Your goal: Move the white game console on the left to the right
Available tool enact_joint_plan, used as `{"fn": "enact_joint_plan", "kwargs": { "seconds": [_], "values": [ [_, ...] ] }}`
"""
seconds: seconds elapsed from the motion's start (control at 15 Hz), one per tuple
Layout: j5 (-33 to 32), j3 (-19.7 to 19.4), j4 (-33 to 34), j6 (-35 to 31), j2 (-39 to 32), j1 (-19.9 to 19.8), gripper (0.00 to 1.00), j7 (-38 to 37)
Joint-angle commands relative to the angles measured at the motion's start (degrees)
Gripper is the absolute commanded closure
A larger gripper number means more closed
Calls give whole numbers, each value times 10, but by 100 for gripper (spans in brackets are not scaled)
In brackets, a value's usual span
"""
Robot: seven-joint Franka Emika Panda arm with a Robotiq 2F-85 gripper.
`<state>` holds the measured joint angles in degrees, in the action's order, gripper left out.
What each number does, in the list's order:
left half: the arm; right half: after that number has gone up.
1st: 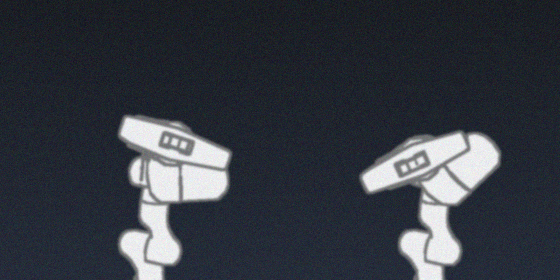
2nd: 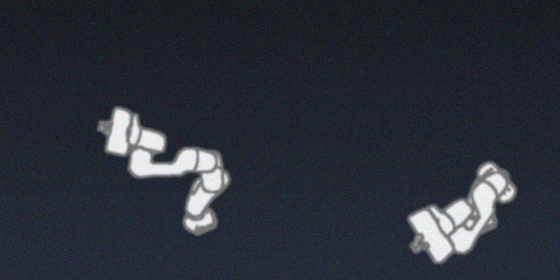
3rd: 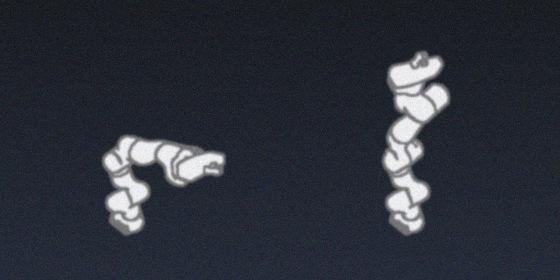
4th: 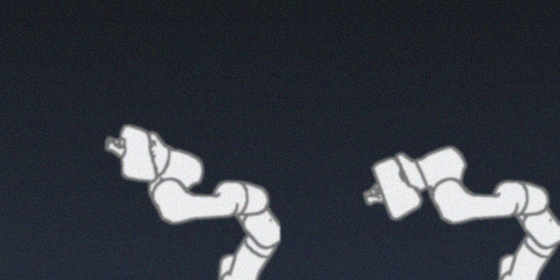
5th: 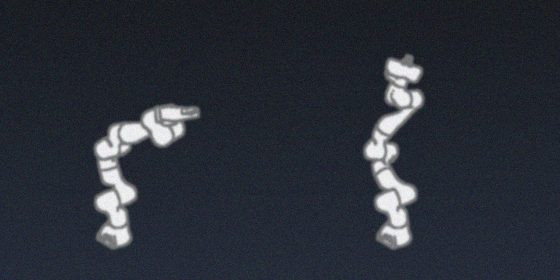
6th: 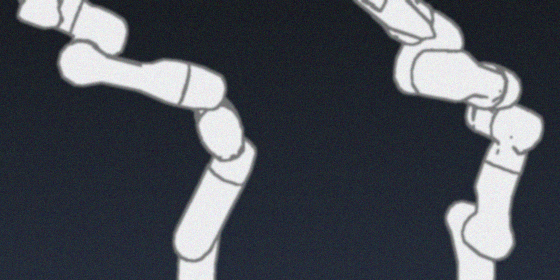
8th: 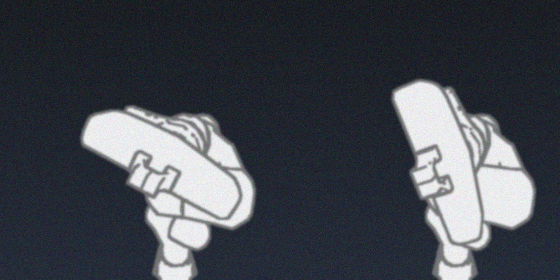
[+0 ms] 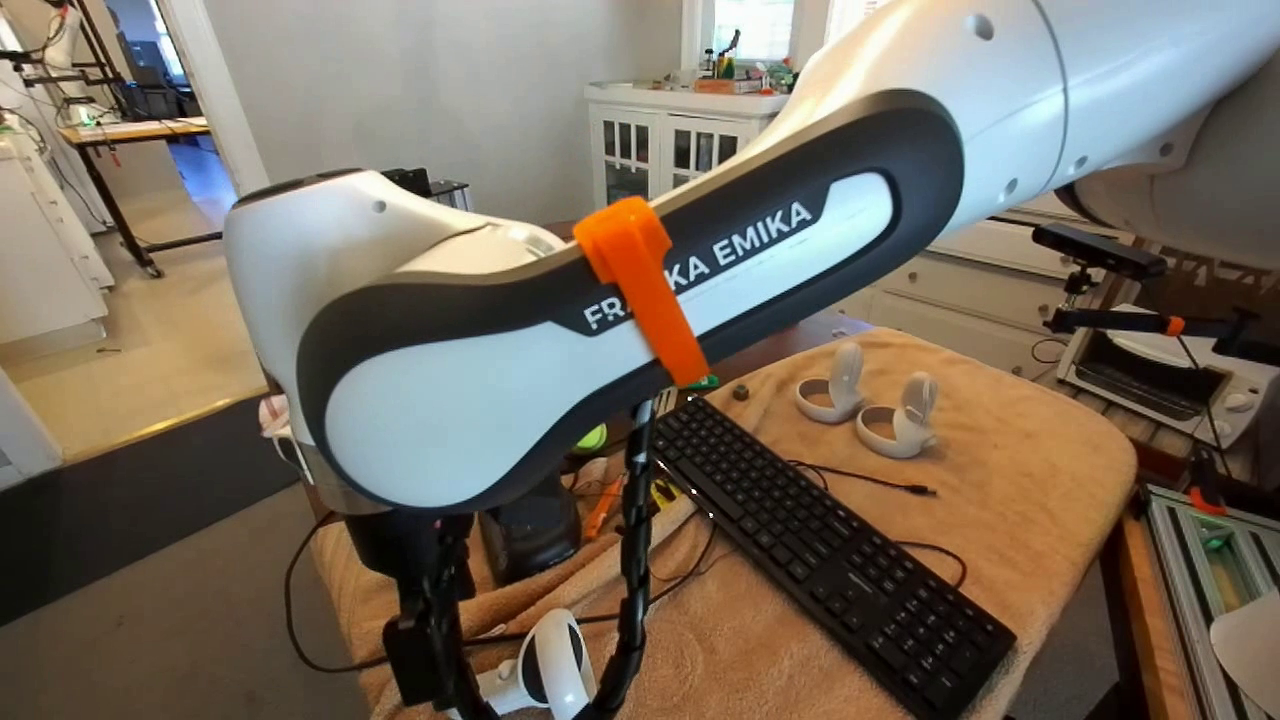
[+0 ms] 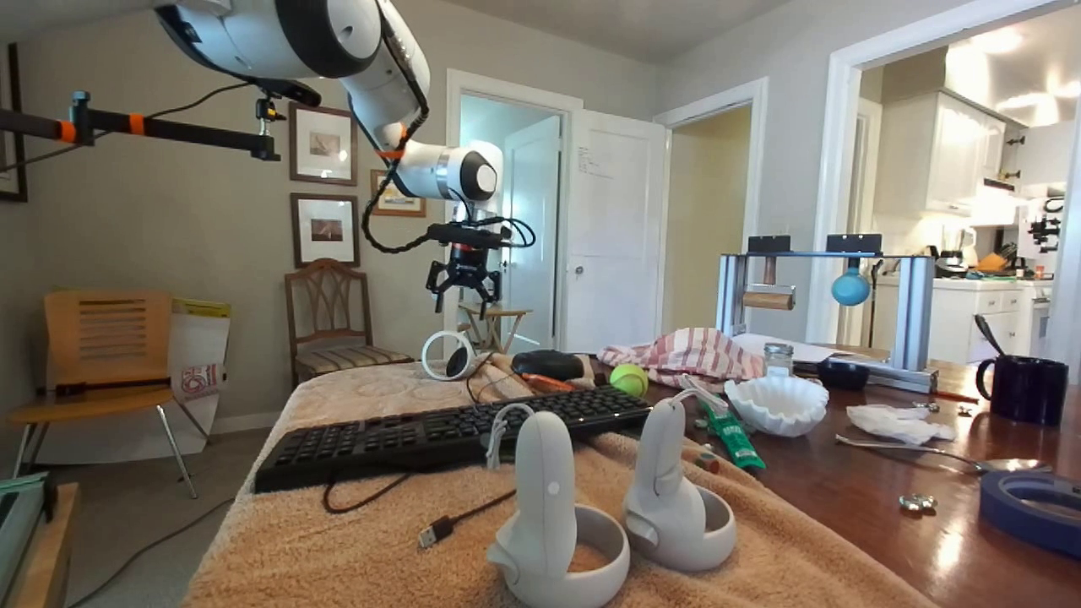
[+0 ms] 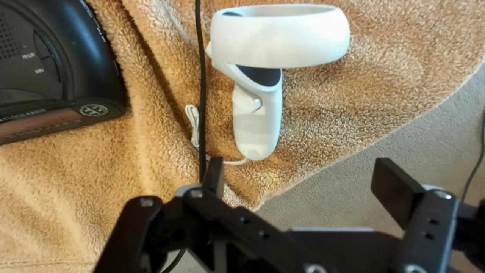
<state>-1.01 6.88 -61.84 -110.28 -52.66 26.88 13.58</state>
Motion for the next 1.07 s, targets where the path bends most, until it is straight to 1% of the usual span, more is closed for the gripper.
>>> {"fn": "enact_joint_plan", "kwargs": {
  "seconds": [0.0,0.47,0.6,0.73,0.8,0.87,0.93,1.0],
  "values": [
    [-4,3,2,-8,-21,-1,0,26],
    [-12,-1,10,-6,-50,4,0,57],
    [-13,-2,11,-8,-54,4,4,61],
    [-14,-3,9,-8,-56,4,10,65],
    [-13,-3,9,-9,-58,4,9,68],
    [-14,-3,9,-8,-59,4,19,70],
    [-14,-3,9,-8,-60,4,15,70],
    [-14,-4,9,-9,-61,5,17,71]
  ]
}}
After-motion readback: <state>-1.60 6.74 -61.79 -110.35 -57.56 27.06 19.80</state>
